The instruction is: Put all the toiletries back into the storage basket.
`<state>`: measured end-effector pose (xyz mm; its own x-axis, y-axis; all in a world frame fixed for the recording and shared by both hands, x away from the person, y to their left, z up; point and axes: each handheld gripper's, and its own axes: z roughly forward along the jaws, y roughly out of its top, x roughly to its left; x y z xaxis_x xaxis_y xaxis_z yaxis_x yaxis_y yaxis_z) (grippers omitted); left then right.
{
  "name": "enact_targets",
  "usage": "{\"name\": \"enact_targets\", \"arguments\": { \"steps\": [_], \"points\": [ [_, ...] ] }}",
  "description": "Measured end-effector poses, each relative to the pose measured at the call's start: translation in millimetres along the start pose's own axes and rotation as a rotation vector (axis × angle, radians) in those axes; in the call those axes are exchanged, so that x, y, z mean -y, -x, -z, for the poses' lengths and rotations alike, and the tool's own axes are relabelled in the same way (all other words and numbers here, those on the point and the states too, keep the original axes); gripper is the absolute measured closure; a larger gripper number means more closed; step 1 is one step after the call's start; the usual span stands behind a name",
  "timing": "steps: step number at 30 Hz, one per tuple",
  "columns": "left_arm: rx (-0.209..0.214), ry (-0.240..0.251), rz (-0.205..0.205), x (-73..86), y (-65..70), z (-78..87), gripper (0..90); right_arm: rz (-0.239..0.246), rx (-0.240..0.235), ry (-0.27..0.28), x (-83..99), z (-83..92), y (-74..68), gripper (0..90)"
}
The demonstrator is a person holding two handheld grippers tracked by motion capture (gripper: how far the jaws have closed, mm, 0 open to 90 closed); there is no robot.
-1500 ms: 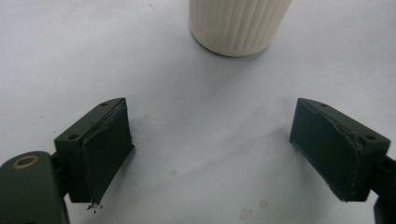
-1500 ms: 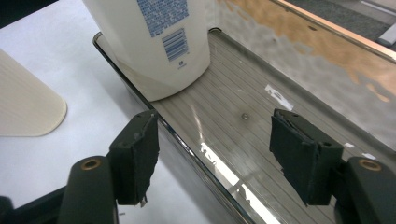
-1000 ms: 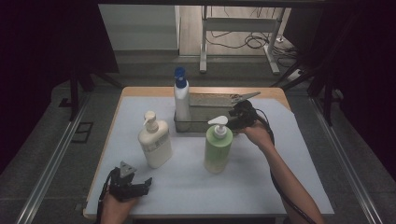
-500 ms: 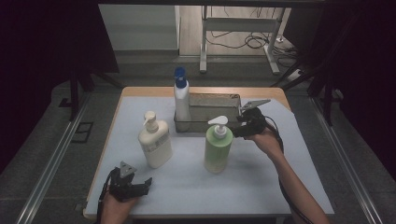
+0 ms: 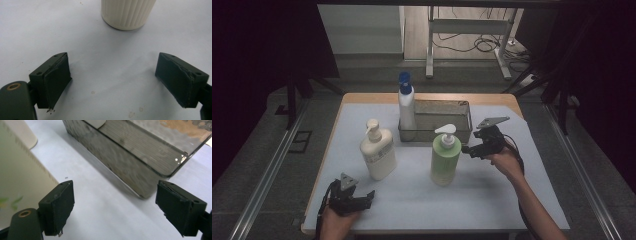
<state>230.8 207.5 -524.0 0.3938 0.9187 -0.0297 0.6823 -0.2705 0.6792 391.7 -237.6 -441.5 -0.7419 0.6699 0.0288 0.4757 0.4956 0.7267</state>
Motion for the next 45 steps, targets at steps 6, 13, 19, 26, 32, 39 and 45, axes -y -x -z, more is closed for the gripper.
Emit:
{"name": "enact_targets", "arguments": {
  "steps": [6, 13, 19, 26, 32, 39, 45],
  "points": [
    [0.000, -0.002, -0.002, 0.0, -0.1, 0.1, 12.1, 0.003, -0.019, 0.003, 10.9, 7.5, -3.2, 13.8],
    [0.000, -0.002, -0.003, 0.0, -0.1, 0.1, 12.1, 0.017, -0.053, 0.013, 23.2, 14.1, -9.2, 12.2],
    [0.000, -0.002, -0.002, 0.0, 0.0, 0.1, 12.1, 0.009, -0.085, 0.022, 32.2, 18.6, -16.4, 9.5],
    [0.000, -0.002, -0.003, 0.0, 0.0, 0.1, 12.1, 0.018, -0.118, 0.031, 39.4, 22.4, -28.8, 7.7],
    [0.000, -0.001, -0.002, 0.1, 0.0, 0.1, 12.1, 0.016, -0.164, 0.036, 41.4, 20.9, -43.3, 8.6],
    [0.000, -0.002, -0.002, 0.0, 0.0, 0.2, 12.1, 0.010, -0.205, 0.059, 36.8, 19.1, -58.9, 9.3],
    [0.000, -0.002, -0.003, 0.0, 0.0, 0.2, 12.1, 0.050, -0.214, 0.054, 27.9, 17.6, -69.6, 8.1]
  ]
}}
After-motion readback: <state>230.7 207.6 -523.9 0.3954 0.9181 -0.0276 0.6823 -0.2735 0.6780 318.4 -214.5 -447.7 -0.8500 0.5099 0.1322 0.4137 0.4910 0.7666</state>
